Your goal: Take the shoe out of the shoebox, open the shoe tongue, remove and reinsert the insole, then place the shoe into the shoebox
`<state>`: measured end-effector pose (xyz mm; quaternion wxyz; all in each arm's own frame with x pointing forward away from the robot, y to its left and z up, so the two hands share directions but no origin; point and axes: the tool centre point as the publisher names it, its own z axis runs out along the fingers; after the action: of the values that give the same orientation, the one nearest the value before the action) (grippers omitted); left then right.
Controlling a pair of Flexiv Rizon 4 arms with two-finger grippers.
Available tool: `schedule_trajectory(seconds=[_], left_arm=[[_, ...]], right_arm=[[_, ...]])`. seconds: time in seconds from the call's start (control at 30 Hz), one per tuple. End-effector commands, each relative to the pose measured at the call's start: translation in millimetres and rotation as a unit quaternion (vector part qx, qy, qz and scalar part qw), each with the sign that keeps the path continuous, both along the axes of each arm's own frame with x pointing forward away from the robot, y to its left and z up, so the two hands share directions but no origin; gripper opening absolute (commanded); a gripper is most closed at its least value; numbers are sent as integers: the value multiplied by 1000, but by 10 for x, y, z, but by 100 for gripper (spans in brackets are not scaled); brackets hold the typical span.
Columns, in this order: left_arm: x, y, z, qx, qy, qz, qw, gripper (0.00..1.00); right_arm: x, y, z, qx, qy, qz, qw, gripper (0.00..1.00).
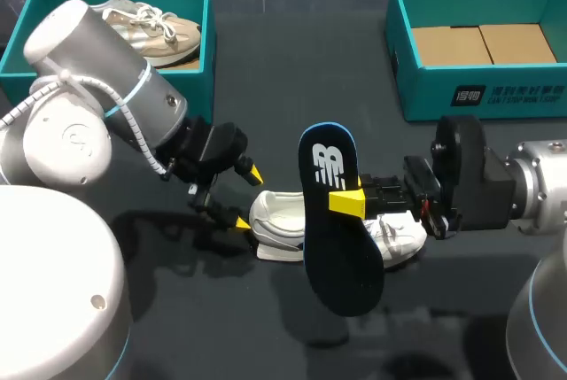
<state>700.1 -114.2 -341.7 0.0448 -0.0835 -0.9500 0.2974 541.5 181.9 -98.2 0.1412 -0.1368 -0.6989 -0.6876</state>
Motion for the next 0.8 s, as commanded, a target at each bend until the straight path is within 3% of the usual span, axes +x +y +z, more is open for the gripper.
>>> schedule_trajectory(seconds=[0.03, 0.5, 0.8], left_arm=[[-22, -53, 68, 96, -46, 9, 994, 100], [44, -110, 28, 168, -56, 12, 984, 100], [16, -215, 212, 178, -58, -2, 982, 100]], right_arm=[[-17, 16, -2, -1, 0, -2, 1000, 0], [-17, 16, -2, -1, 0, -2, 1000, 0], [-17, 16, -2, -1, 0, -2, 1000, 0]])
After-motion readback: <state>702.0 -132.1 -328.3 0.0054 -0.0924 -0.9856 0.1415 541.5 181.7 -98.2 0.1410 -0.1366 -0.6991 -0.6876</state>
